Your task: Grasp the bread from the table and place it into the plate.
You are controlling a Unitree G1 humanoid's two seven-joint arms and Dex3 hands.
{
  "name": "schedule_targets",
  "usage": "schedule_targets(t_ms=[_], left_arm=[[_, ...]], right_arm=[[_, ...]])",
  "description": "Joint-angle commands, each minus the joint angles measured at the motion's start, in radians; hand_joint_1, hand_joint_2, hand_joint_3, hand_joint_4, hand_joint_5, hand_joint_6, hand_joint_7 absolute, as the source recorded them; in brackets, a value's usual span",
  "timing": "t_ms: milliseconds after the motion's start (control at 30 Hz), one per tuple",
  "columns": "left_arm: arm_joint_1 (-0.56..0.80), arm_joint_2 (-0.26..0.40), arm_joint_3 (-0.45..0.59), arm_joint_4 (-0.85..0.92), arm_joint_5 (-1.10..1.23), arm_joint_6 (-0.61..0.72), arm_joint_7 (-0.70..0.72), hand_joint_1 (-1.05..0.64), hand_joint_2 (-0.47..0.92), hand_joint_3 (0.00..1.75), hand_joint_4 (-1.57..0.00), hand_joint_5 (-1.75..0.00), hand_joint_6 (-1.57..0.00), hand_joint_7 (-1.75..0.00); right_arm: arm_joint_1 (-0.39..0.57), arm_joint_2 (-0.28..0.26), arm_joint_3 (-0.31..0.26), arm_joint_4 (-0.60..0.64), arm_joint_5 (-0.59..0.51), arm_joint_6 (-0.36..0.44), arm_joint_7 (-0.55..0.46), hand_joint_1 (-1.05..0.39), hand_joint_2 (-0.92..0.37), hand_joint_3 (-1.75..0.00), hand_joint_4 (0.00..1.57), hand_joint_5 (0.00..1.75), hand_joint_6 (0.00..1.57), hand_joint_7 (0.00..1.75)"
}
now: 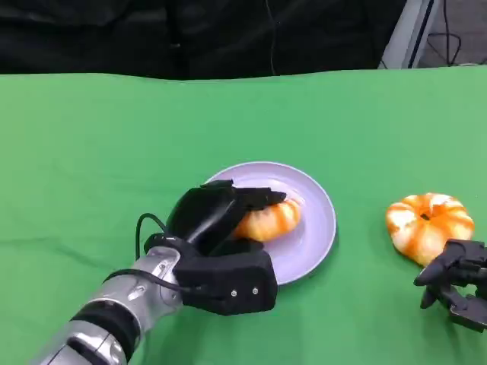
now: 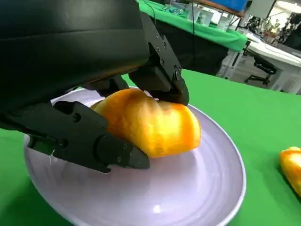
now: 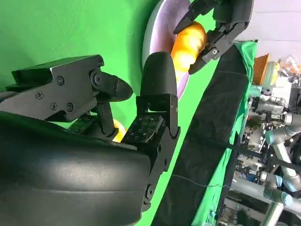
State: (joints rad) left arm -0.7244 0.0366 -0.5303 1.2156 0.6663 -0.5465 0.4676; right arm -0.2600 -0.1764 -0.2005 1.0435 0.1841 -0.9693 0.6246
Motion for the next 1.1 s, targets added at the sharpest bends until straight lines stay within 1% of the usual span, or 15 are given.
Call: schedule_targets(t_ms=[33, 167, 200, 267, 300, 400, 467, 500, 700, 767, 1000, 1100], left_arm=[[-0.013, 0.006, -0.017, 0.026, 0.015, 0.022, -0.022, -0.26, 0.92, 0.26, -0.67, -0.22, -0.79, 0.00], [-0.014, 0.006, -0.025, 0.030, 0.019, 0.030, -0.031, -0.32, 0.92, 0.24, -0.68, -0.11, -0.76, 0.00], [-0.014, 0.009, -0.030, 0.029, 0.024, 0.030, -0.027, -0.40, 0.92, 0.23, -0.68, -0.09, -0.72, 0.00], [-0.015, 0.012, -0.036, 0.027, 0.028, 0.030, -0.027, -0.48, 0.92, 0.21, -0.67, -0.06, -0.69, 0.00], [-0.015, 0.013, -0.036, 0.025, 0.026, 0.032, -0.033, -0.56, 0.92, 0.22, -0.66, -0.04, -0.66, 0.00], [-0.014, 0.018, -0.030, 0.018, 0.016, 0.030, -0.054, -0.67, 0.92, 0.25, -0.62, -0.01, -0.61, 0.00], [-0.012, 0.020, -0.025, 0.010, 0.009, 0.030, -0.063, -0.70, 0.92, 0.26, -0.61, -0.01, -0.60, 0.00], [-0.011, 0.022, -0.024, 0.005, 0.008, 0.031, -0.066, -0.73, 0.92, 0.29, -0.59, 0.00, -0.57, 0.00], [-0.007, 0.030, -0.015, -0.016, 0.000, 0.040, -0.088, -0.78, 0.92, 0.34, -0.54, 0.00, -0.50, 0.00], [-0.007, 0.031, -0.016, -0.020, 0.003, 0.044, -0.092, -0.82, 0.92, 0.38, -0.52, 0.00, -0.47, 0.00], [-0.005, 0.036, -0.014, -0.026, 0.000, 0.043, -0.111, -0.91, 0.92, 0.46, -0.49, 0.00, -0.44, 0.00], [-0.002, 0.041, -0.007, -0.035, -0.010, 0.038, -0.129, -0.96, 0.92, 0.54, -0.46, 0.00, -0.42, 0.00]], right_arm=[[0.012, -0.013, -0.001, -0.008, 0.003, 0.000, -0.011, 0.09, -0.83, -0.63, 0.89, 1.37, 0.96, 0.92], [0.012, -0.012, -0.001, -0.007, 0.008, -0.001, -0.006, 0.10, -0.84, -0.62, 0.89, 1.37, 0.96, 0.92], [0.012, -0.012, -0.001, -0.007, 0.008, -0.003, -0.006, 0.10, -0.84, -0.62, 0.89, 1.37, 0.96, 0.92], [0.013, -0.011, 0.000, -0.007, 0.006, -0.007, -0.008, 0.10, -0.85, -0.61, 0.89, 1.37, 0.96, 0.92], [0.013, -0.011, 0.000, -0.007, 0.006, -0.008, -0.007, 0.09, -0.85, -0.61, 0.89, 1.37, 0.96, 0.92], [0.012, -0.010, -0.001, -0.004, 0.009, -0.008, -0.004, 0.09, -0.85, -0.61, 0.89, 1.36, 0.96, 0.92], [0.012, -0.010, -0.001, -0.004, 0.010, -0.003, -0.003, 0.09, -0.85, -0.61, 0.89, 1.36, 0.96, 0.91], [0.013, -0.009, -0.001, -0.005, 0.011, -0.002, -0.003, 0.09, -0.85, -0.61, 0.89, 1.36, 0.97, 0.91], [0.013, -0.010, -0.001, -0.006, 0.010, 0.000, -0.002, 0.09, -0.84, -0.61, 0.89, 1.37, 0.97, 0.91], [0.011, -0.010, -0.002, -0.005, 0.013, 0.001, 0.003, 0.10, -0.84, -0.62, 0.89, 1.37, 0.96, 0.91], [0.010, -0.012, -0.002, -0.002, 0.011, -0.003, 0.004, 0.09, -0.83, -0.63, 0.88, 1.38, 0.96, 0.91], [0.009, -0.011, -0.003, -0.002, 0.014, 0.001, 0.007, 0.10, -0.83, -0.63, 0.88, 1.39, 0.96, 0.91]])
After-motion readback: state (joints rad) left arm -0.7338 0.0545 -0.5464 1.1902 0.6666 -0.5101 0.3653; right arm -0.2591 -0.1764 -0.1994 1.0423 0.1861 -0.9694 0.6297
